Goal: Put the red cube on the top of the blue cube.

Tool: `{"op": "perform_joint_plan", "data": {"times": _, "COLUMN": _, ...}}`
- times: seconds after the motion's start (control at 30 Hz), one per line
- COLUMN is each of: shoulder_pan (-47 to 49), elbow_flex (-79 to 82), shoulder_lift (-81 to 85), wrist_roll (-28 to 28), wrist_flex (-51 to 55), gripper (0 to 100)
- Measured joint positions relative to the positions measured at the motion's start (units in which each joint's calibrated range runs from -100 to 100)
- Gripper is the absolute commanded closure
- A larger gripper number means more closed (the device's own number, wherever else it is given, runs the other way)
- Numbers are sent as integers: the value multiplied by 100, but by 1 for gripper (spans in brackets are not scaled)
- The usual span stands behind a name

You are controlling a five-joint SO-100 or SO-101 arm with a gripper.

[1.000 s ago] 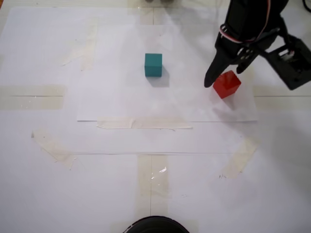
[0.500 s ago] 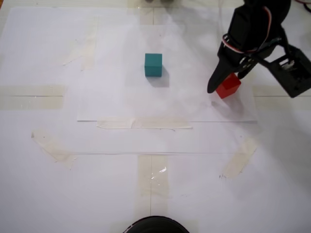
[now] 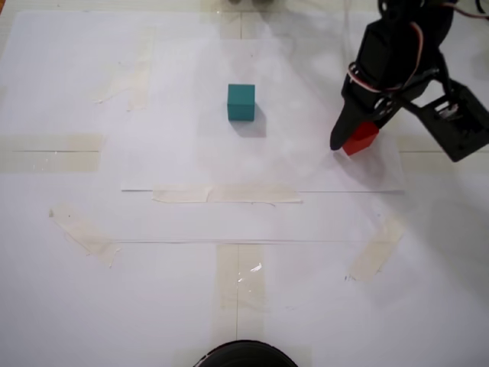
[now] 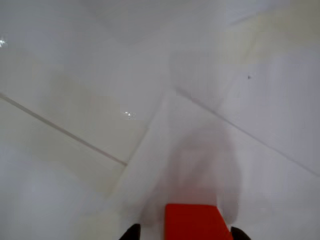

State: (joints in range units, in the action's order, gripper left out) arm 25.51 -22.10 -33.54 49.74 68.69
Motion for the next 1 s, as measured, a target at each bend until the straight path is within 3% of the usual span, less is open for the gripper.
{"op": "perform_joint_plan", "data": {"times": 0.87, "shoulder_pan": 29, "elbow_flex": 380, "shoulder_lift": 43, "wrist_roll": -68, "wrist_flex": -244, "gripper": 77}}
{"op": "perform_joint_plan", "data": {"times": 1.0, "shoulder_pan": 0, "elbow_flex": 515, "shoulder_lift": 113, "wrist_roll": -73, "wrist_flex": -293, "gripper": 82}}
